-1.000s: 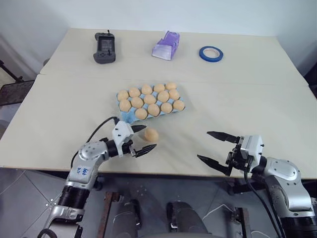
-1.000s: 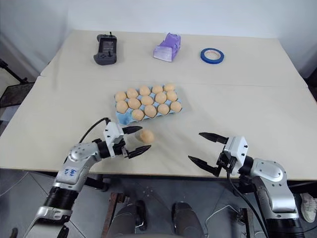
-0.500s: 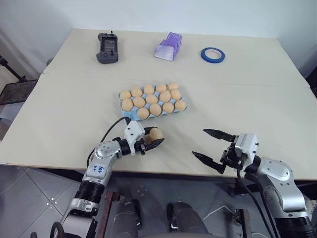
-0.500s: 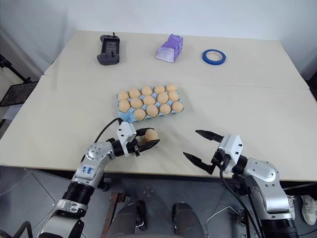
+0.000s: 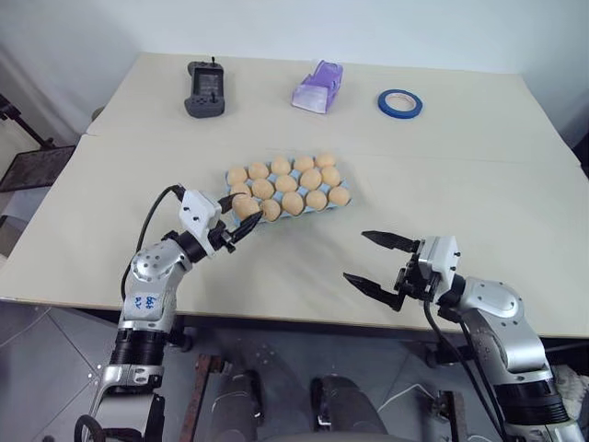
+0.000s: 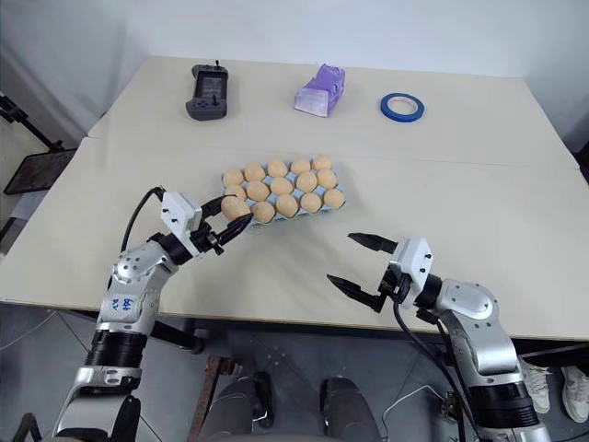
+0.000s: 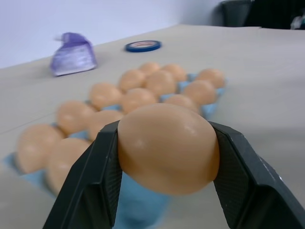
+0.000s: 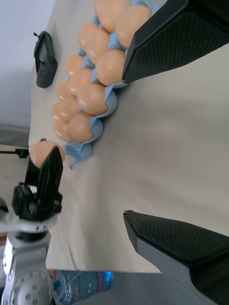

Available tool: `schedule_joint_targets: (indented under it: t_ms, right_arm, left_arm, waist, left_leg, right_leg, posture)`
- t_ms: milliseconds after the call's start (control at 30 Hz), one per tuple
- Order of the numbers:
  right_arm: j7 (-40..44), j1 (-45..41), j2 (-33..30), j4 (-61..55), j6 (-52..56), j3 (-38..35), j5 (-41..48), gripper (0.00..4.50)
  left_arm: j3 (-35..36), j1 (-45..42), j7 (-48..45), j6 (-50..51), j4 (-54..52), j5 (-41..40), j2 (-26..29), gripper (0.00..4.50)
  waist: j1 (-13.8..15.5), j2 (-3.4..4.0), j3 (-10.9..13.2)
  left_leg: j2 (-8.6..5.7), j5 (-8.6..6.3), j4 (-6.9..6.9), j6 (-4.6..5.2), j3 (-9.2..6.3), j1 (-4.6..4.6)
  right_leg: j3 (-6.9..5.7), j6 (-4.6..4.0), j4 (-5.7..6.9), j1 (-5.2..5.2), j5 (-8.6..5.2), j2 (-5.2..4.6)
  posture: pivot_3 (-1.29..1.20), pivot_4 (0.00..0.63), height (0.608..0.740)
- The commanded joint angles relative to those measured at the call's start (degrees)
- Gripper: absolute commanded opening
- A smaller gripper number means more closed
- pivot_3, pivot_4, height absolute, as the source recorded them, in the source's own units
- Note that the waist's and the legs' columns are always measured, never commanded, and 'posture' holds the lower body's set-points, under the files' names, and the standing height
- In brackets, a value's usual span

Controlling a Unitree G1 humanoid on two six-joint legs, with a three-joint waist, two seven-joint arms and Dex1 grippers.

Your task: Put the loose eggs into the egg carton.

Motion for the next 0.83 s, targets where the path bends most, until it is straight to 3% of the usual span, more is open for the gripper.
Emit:
schedule_joint_targets:
  t_ms: [33,67,233,433,567,700,833]
  right_arm:
    - [0.62,-0.62,-0.04,-0.69,-0.21,-0.46,0.55,4.5]
    - [0.68,-0.68,-0.06,-0.62,-0.25,-0.48,0.55,4.5]
    - [0.68,-0.73,0.04,-0.74,-0.47,-0.7,0.65,4.5]
    - [0.42,-1.61,-0.36,2.04,-2.01,-2.12,-0.19,4.5]
    - [1.53,-3.19,-0.86,5.18,-2.85,-2.69,-0.29,4.5]
    - [3.01,-4.5,-0.87,8.2,-3.73,-2.81,-0.46,4.5]
    - [4.57,-6.51,-0.63,13.07,-5.86,-3.08,-1.12,4.5]
  left_arm:
    - [-0.13,-3.04,-1.37,-2.78,4.56,0.07,-0.54,2.27]
    - [-0.52,-3.64,-2.0,-3.04,5.46,-0.05,-0.87,2.96]
    - [-0.12,-1.82,-0.78,-3.45,2.92,0.55,-0.55,4.46]
    - [2.81,8.02,-1.61,-0.57,-10.64,-2.1,4.25,4.49]
    - [6.57,16.02,-5.19,1.82,-17.45,-4.65,10.48,4.49]
    - [8.94,22.53,-8.92,5.13,-20.01,-6.59,15.42,4.49]
    - [9.05,23.19,-7.85,3.58,-19.37,-5.14,15.48,4.49]
  waist:
    - [0.11,0.0,0.0]
    - [0.22,0.0,0.0]
    - [0.18,0.0,0.0]
    - [-0.57,0.0,0.0]
    - [-0.59,0.0,0.0]
    - [-0.66,0.0,0.0]
    - [-0.5,0.0,0.0]
  left_leg:
    - [0.0,0.0,0.0,0.0,0.0,0.0]
    - [0.0,-0.01,-0.01,0.01,0.0,-0.01]
    - [0.02,-0.01,-0.03,0.03,0.05,-0.04]
    - [0.09,-0.01,-0.06,0.0,0.09,-0.03]
    - [0.08,-0.01,-0.04,-0.02,0.1,-0.01]
    - [0.05,-0.02,-0.1,-0.04,0.09,0.01]
    - [0.02,-0.02,-0.31,-0.05,0.1,0.0]
  right_leg:
    - [0.0,0.0,0.0,-0.01,0.0,0.0]
    - [0.0,0.0,0.0,-0.02,0.0,0.0]
    - [0.03,0.0,-0.01,-0.07,0.0,0.05]
    - [0.08,0.0,0.06,-0.11,-0.01,0.09]
    - [0.07,-0.02,0.09,-0.11,-0.01,0.04]
    - [0.07,-0.08,0.06,-0.11,-0.03,-0.06]
    - [0.06,-0.16,-0.06,-0.17,-0.08,-0.14]
  posture:
    - [0.0,0.15,0.74]
    - [0.0,0.15,0.74]
    - [0.0,0.15,0.74]
    - [0.0,0.15,0.74]
    - [0.0,0.15,0.74]
    - [0.0,0.15,0.74]
    - [0.0,0.15,0.74]
